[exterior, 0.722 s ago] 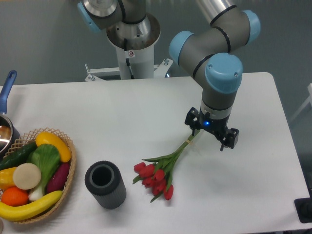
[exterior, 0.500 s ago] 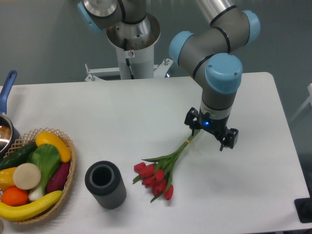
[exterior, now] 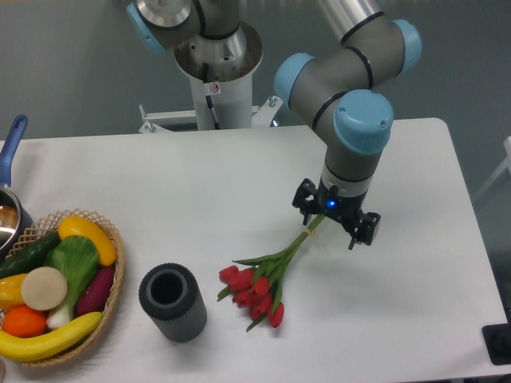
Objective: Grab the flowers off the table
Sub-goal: 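Lower the open gripper down onto the green tulip stems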
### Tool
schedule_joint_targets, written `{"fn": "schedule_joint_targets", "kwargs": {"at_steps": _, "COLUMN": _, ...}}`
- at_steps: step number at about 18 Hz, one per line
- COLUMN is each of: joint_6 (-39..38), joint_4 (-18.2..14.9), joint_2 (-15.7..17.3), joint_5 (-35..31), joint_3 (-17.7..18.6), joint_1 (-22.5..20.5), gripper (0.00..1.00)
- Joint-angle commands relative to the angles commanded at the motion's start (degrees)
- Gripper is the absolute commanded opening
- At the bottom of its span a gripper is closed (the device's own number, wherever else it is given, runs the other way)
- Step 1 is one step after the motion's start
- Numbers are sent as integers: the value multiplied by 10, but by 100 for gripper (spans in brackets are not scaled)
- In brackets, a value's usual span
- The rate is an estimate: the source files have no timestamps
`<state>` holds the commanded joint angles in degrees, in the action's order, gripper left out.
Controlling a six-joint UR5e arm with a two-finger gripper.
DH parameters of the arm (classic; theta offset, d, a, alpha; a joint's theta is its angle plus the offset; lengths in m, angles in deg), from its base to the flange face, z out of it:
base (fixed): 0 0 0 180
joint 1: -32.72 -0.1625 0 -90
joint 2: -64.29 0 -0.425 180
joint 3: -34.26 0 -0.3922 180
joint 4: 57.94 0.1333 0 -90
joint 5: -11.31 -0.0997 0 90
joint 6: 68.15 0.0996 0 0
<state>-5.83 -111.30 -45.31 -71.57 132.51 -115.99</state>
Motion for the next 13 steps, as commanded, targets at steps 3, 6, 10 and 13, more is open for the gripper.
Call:
{"fn": "schedule_joint_targets", "kwargs": {"at_steps": 3, "joint_6": 1, "joint_4": -1, "joint_2": 2, "joint_5": -5, "joint_3": 5, "joint_1": 2, "gripper": 100}}
{"fn": "schedule_joint_targets", "kwargs": {"at_steps": 6, "joint_6": 1, "joint_4": -1, "joint_2": -6, "joint_5": -7, "joint_3": 12, "joint_1": 11, "gripper": 100}}
{"fn": "schedule_joint_targets", "kwargs": {"at_steps": 10, "joint_6": 0, "joint_4": -6, "joint_2": -21, "joint_5": -8, "joint_3": 15, "joint_1": 26, "gripper": 100}}
{"fn": "schedule_joint_targets", "kwargs": {"at_steps": 13, "joint_6": 5, "joint_4": -19, "joint_2": -31, "joint_5": -22, "joint_3": 22, "joint_1": 28, "gripper": 100}}
